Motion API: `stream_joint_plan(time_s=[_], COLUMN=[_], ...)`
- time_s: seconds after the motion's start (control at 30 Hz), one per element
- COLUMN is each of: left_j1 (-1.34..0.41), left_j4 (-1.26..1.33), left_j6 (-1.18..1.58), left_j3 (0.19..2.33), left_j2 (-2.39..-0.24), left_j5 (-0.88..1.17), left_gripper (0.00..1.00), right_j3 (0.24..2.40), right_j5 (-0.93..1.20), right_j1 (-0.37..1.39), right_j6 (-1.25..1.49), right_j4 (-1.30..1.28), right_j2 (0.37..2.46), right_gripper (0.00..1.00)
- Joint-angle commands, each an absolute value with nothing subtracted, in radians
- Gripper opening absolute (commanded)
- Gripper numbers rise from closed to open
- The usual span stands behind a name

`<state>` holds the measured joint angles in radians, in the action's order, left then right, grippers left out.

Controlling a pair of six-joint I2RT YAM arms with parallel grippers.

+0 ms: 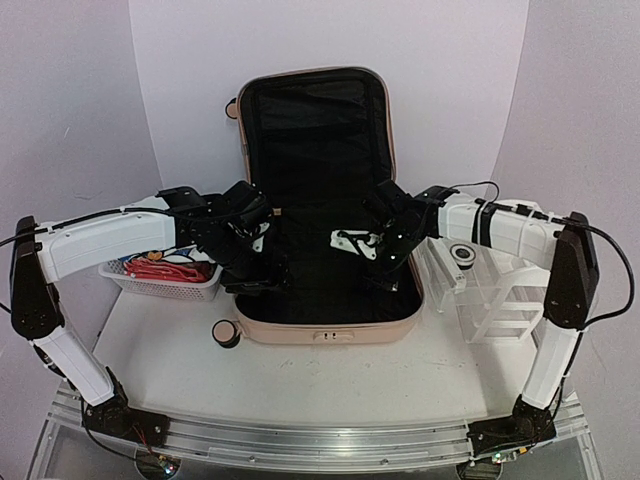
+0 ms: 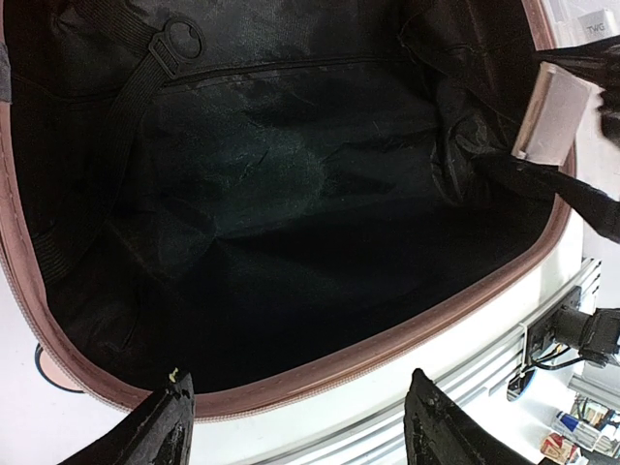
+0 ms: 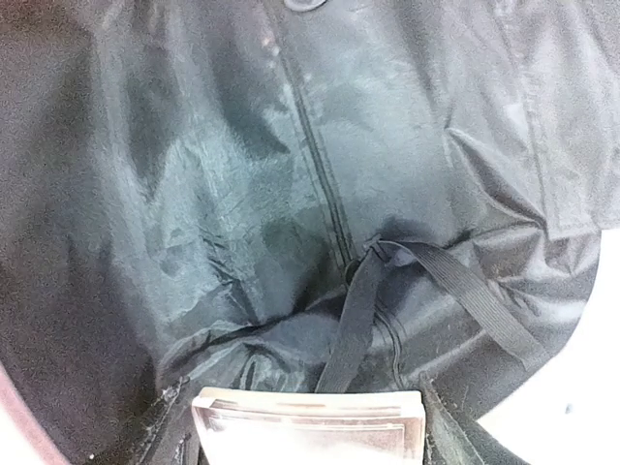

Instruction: Open, take out, and arrange the luggage

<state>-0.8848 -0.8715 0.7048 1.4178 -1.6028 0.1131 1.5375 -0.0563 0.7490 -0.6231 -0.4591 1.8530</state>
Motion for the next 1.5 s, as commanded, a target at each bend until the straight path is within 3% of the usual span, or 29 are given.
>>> stream_joint_plan(time_s=[0.0,0.33,0.83,1.1,1.47], left_j1=[-0.888,-0.897,-0.913,-0.917,-0.918], left_j4=[-0.852,-0.848,-0.846,-0.846,-0.848], left_j6=[0.705,0.727,0.735,0.735,0.729], left_j3=[1.444,1.427,1.444,1.458,1.479], left_j2=[-1.592,-1.569,-1.579,-1.576,-1.587], left_j5=[0.116,0.098,0.1,0.112,0.129], left_gripper=[0.75,0.75,0.75,0.74,0.74], right_j3=[1.532,1.534,1.455,1.393,1.489], right_j5=[-0.031,0.086,0.39,0.452,0.536], right_j1=[0.714,0.575,0.419,0.355,0.334], right_j6=[-0.454,-0.299,-0.587,-0.71,-0.547], right_j4=[-0.492,-0.561,-0.667,-0.674,-0.68], right_j2=[1.778,1.63,1.535,1.497,1.536], right_gripper=[0.2,0.2,0.22,0.2,0.22])
